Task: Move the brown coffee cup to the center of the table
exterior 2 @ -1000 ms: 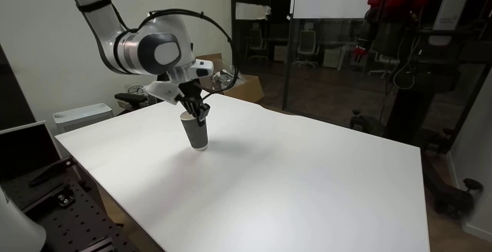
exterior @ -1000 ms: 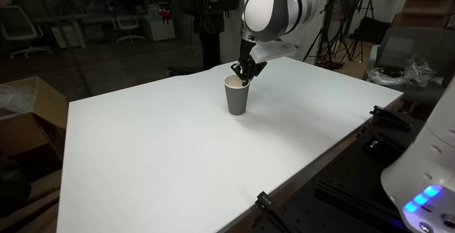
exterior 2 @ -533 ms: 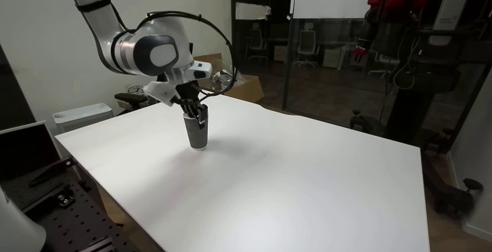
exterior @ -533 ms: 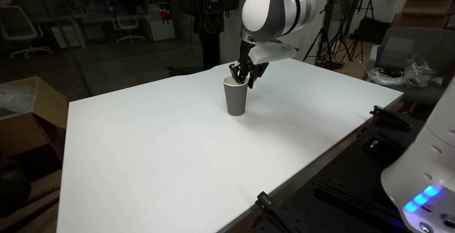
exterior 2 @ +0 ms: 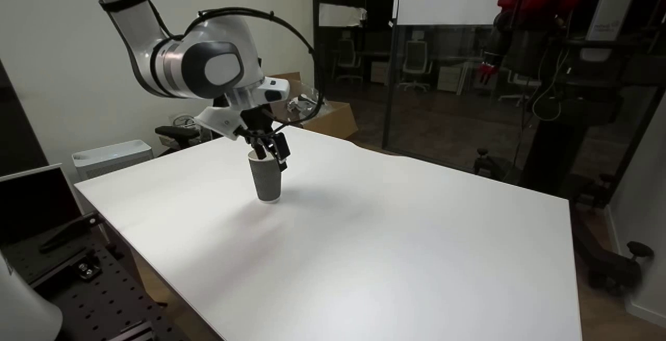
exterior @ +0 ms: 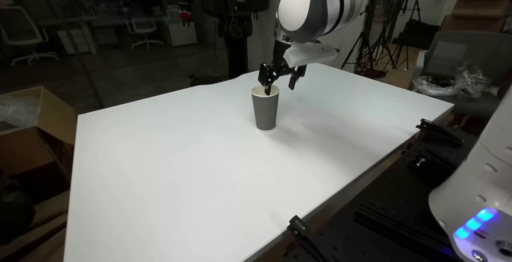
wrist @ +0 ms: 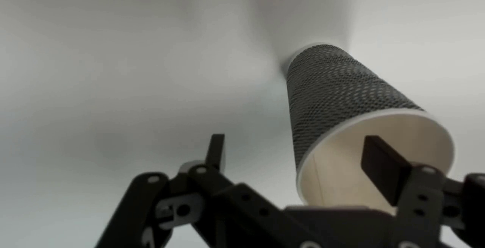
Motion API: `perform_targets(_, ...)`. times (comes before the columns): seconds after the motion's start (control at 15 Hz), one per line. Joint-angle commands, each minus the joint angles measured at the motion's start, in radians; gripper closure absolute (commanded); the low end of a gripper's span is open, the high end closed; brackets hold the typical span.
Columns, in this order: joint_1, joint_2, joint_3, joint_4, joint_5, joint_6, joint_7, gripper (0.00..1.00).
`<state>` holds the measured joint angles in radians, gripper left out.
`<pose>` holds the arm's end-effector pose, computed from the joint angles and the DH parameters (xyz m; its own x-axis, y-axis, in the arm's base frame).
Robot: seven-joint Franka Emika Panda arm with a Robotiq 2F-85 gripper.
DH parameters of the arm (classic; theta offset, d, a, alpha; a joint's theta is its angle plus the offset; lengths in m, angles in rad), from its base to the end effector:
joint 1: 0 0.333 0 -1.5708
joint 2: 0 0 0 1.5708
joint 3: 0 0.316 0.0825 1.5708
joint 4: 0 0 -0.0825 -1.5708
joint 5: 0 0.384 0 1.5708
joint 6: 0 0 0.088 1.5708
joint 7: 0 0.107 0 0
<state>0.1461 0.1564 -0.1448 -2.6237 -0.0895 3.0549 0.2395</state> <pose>0.4573 0.0059 0.2237 0.9512 -0.1407 0.2746 -0.1431 -0.9896 -0.0113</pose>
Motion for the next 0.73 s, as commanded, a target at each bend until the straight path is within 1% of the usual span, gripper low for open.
perform_targets(0.0,0.076,-0.108,-0.111,-0.044,-0.132,-0.002,0.099,0.0)
perform_targets(0.07,0.085,-0.136,-0.126,-0.05,-0.165,-0.01,0.12,0.0)
perform_targets(0.13,0.087,-0.165,-0.127,-0.058,-0.182,-0.022,0.132,0.0)
perform_targets(0.2,0.084,-0.19,-0.119,-0.068,-0.184,-0.03,0.131,0.0)
perform_targets(0.27,0.081,-0.218,-0.103,-0.08,-0.162,-0.041,0.121,0.0)
perform_targets(0.33,0.069,-0.136,-0.106,-0.036,-0.15,-0.013,0.08,0.0)
perform_targets(0.47,0.074,-0.179,-0.101,-0.056,-0.149,-0.027,0.08,0.0)
perform_targets(0.67,0.075,-0.196,-0.101,-0.069,-0.149,-0.029,0.081,0.0)
